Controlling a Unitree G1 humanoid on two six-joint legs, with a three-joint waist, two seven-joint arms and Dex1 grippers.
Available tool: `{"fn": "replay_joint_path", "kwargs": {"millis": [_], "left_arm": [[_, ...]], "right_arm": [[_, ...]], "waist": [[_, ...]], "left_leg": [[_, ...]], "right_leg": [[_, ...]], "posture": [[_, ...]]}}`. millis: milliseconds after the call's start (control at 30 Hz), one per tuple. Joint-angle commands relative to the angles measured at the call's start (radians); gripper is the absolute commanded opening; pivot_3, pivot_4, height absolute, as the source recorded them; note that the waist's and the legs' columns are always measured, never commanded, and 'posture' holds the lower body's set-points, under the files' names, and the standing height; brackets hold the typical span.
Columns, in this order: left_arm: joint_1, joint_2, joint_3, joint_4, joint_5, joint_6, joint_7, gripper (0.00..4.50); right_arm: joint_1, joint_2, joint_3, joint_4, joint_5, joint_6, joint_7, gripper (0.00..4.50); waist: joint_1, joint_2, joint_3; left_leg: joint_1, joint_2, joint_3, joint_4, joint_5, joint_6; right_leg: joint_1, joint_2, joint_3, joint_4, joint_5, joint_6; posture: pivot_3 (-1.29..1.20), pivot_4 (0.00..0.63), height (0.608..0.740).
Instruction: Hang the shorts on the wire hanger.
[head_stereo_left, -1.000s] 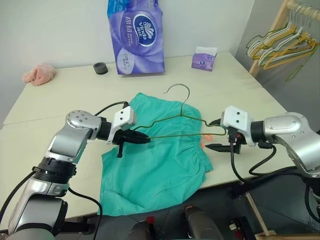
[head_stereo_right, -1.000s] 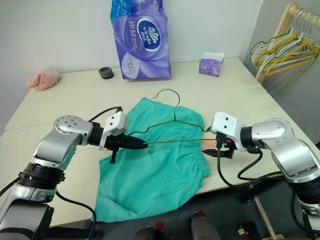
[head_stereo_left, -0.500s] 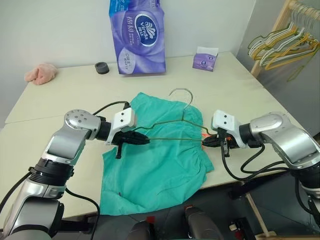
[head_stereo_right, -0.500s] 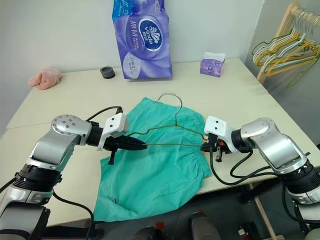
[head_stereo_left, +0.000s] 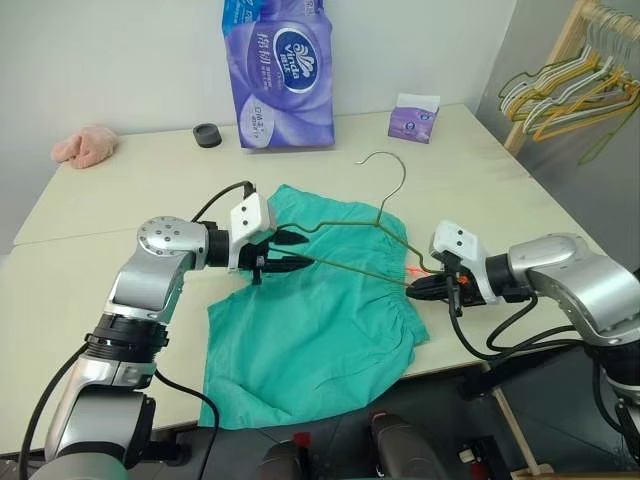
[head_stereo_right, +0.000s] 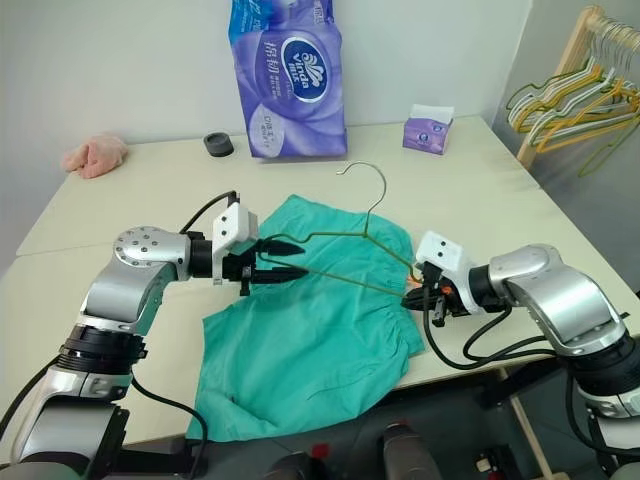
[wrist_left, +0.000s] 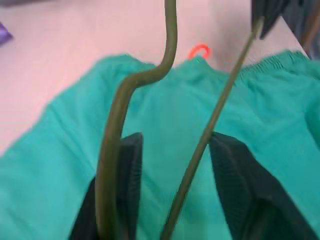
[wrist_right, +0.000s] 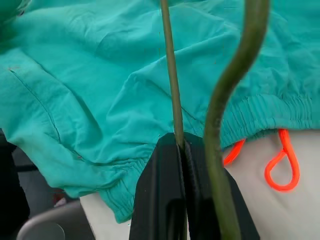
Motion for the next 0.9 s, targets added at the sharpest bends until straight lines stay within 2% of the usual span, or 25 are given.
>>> {"fn": "replay_joint_path", "kwargs": {"millis": [33,167,300,433,633,900], "left_arm": [[-0.051,0.029,0.081,0.127,0.046,-0.12,0.106,2.21],[-0.073,0.048,0.09,0.262,0.077,-0.225,0.133,2.21],[0.012,0.074,0.045,0.182,0.017,-0.163,-0.031,2.21],[0.06,0.082,0.016,0.126,0.015,-0.144,-0.089,2.21],[0.061,0.075,-0.021,0.117,0.041,-0.161,-0.102,2.21],[0.091,0.058,-0.053,0.073,0.045,-0.16,-0.102,2.21]], "right_arm": [[0.064,-0.041,-0.119,-0.035,0.041,0.053,-0.042,0.0],[0.196,-0.058,-0.251,-0.07,0.104,0.126,-0.078,0.0],[0.38,-0.022,-0.456,-0.116,0.179,0.266,-0.133,0.0],[0.532,0.017,-0.595,-0.144,0.219,0.341,-0.179,0.0],[0.749,-0.028,-0.708,-0.222,0.293,0.355,-0.135,0.0],[0.875,-0.095,-0.802,-0.249,0.373,0.321,-0.073,0.0]], "waist": [[-0.001,0.0,0.0],[-0.005,0.0,0.0],[-0.006,0.0,0.0],[-0.006,0.0,0.0],[-0.006,0.0,0.0],[-0.01,-0.001,0.0]], "left_leg": [[0.0,0.0,0.0,0.0,0.0,0.0],[0.0,0.0,0.0,-0.001,0.0,0.0],[0.0,0.0,0.001,-0.001,0.0,0.0],[0.0,0.0,0.001,-0.001,0.0,0.0],[0.001,0.0,0.002,-0.001,0.0,0.0],[0.002,0.001,0.003,-0.002,0.0,0.0]], "right_leg": [[0.0,0.0,0.0,0.0,0.0,0.0],[0.0,0.0,0.0,0.0,0.0,0.0],[0.0,0.0,0.0,0.0,0.0,0.0],[0.001,0.0,0.001,0.0,0.0,0.0],[0.001,0.001,0.001,0.0,-0.001,0.002],[0.002,0.003,0.001,-0.002,-0.003,0.006]], "posture": [[-0.25,0.106,0.74],[-0.27,0.108,0.74],[-0.29,0.114,0.74],[-0.3,0.119,0.74],[-0.31,0.129,0.74],[-0.32,0.133,0.74]]}}
